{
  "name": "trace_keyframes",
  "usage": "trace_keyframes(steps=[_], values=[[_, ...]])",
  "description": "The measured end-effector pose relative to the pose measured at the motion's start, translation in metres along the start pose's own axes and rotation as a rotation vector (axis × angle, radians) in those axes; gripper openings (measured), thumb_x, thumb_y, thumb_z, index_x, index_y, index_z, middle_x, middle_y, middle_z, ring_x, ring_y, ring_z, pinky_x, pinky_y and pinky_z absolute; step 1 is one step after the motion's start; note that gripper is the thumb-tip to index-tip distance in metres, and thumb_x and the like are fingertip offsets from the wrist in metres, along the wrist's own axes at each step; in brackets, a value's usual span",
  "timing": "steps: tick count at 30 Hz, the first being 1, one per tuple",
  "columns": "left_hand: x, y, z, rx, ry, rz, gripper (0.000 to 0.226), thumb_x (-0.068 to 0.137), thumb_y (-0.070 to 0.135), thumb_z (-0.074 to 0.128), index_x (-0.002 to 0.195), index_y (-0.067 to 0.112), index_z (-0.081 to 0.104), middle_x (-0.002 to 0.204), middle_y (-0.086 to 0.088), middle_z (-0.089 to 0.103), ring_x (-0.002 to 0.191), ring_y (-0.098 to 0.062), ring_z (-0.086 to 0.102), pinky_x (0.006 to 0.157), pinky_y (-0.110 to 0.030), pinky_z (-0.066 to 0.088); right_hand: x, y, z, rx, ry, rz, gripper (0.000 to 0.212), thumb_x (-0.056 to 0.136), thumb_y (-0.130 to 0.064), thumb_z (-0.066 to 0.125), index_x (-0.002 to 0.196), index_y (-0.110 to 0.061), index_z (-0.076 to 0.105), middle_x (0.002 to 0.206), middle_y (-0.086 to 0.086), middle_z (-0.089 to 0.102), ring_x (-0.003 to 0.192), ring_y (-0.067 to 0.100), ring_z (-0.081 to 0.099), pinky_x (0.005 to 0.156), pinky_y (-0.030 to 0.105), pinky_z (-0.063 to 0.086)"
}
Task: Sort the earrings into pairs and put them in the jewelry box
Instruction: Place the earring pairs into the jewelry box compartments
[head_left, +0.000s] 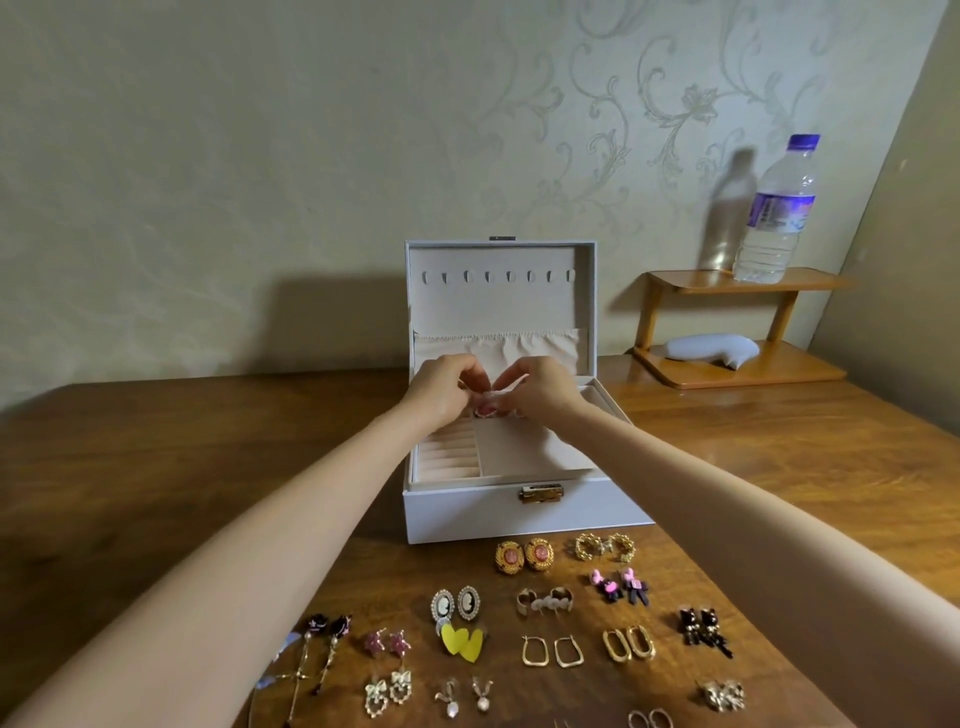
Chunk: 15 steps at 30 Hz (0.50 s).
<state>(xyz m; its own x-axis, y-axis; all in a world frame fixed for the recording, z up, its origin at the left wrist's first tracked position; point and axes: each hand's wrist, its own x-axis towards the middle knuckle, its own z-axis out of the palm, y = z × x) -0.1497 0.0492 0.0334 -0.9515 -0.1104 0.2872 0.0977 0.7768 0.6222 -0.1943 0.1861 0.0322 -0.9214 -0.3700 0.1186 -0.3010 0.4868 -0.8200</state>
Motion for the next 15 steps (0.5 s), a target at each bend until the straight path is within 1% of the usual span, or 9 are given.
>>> trace_keyframes(steps=[2,4,6,8,10,11,12,14,15], values=[[-0.003,-0.002,-0.001,0.045,0.043,0.018,0.023,0.086,-0.006,0.052,0.09,0.014,0.061,0.099,-0.004,0.062,0.093,-0.017,0.057,0.082,-0.026,0.047,0.001,-0.003,0.001,-0.006,0.003,0.024,0.027,0.064,-0.009,0.084,0.081,-0.012,0.063,0.061,0.004,0.065,0.056,0.006,0.062,0.056,0.016,0.046],[-0.006,-0.004,-0.001,0.092,0.055,0.042,0.025,0.086,-0.007,0.05,0.095,0.014,0.061,0.102,-0.005,0.064,0.095,-0.019,0.059,0.086,-0.031,0.051,0.002,-0.006,0.002,-0.017,0.017,0.031,0.023,0.066,-0.004,0.081,0.076,-0.013,0.062,0.057,0.0,0.063,0.052,0.003,0.06,0.056,0.017,0.047],[-0.009,-0.005,-0.001,0.164,0.035,0.068,0.027,0.086,-0.006,0.049,0.098,0.016,0.061,0.103,-0.004,0.066,0.098,-0.021,0.06,0.086,-0.038,0.052,0.004,-0.007,0.003,-0.04,0.024,0.042,0.017,0.069,-0.002,0.077,0.073,-0.013,0.064,0.058,0.0,0.063,0.054,0.005,0.06,0.065,0.024,0.053],[-0.011,-0.006,-0.002,0.226,0.02,0.085,0.029,0.086,-0.004,0.047,0.1,0.018,0.061,0.105,-0.003,0.066,0.1,-0.022,0.059,0.085,-0.042,0.051,0.006,-0.008,0.004,-0.083,0.01,0.059,0.009,0.071,-0.003,0.074,0.079,-0.007,0.071,0.068,0.006,0.068,0.064,0.011,0.063,0.076,0.03,0.056],[-0.013,-0.006,-0.002,0.256,0.015,0.09,0.03,0.087,-0.002,0.047,0.101,0.019,0.063,0.108,-0.004,0.066,0.103,-0.023,0.058,0.086,-0.04,0.05,0.008,-0.008,0.003,-0.121,-0.002,0.075,0.016,0.069,-0.006,0.077,0.084,-0.003,0.074,0.082,0.013,0.071,0.079,0.02,0.067,0.082,0.035,0.056],[-0.014,-0.007,-0.001,0.272,0.009,0.087,0.032,0.087,-0.001,0.047,0.102,0.02,0.064,0.11,-0.004,0.064,0.103,-0.023,0.057,0.086,-0.037,0.049,0.008,-0.008,0.003,-0.128,-0.008,0.077,0.018,0.068,-0.007,0.079,0.085,-0.002,0.074,0.084,0.013,0.071,0.081,0.021,0.067,0.083,0.036,0.056],[-0.014,-0.007,-0.001,0.288,0.003,0.081,0.033,0.087,-0.001,0.046,0.103,0.021,0.065,0.112,-0.005,0.063,0.103,-0.023,0.057,0.085,-0.035,0.049,0.007,-0.008,0.002,-0.135,-0.019,0.067,0.019,0.068,-0.008,0.079,0.086,-0.002,0.075,0.084,0.012,0.071,0.079,0.02,0.066,0.081,0.034,0.056],[-0.015,-0.006,0.0,0.309,-0.008,0.068,0.034,0.087,0.001,0.046,0.106,0.021,0.065,0.114,-0.007,0.06,0.103,-0.025,0.056,0.085,-0.034,0.048,0.005,-0.008,0.002,-0.172,-0.038,0.032,0.021,0.07,-0.009,0.079,0.089,-0.004,0.075,0.081,0.01,0.068,0.069,0.013,0.06,0.072,0.025,0.053],[-0.016,-0.005,0.001,0.311,-0.01,0.065,0.034,0.087,0.001,0.046,0.106,0.021,0.065,0.115,-0.008,0.059,0.103,-0.025,0.056,0.085,-0.034,0.048,0.003,-0.007,0.003,-0.203,-0.033,0.009,0.02,0.07,-0.011,0.078,0.09,-0.007,0.075,0.083,0.01,0.068,0.07,0.012,0.058,0.069,0.024,0.049]])
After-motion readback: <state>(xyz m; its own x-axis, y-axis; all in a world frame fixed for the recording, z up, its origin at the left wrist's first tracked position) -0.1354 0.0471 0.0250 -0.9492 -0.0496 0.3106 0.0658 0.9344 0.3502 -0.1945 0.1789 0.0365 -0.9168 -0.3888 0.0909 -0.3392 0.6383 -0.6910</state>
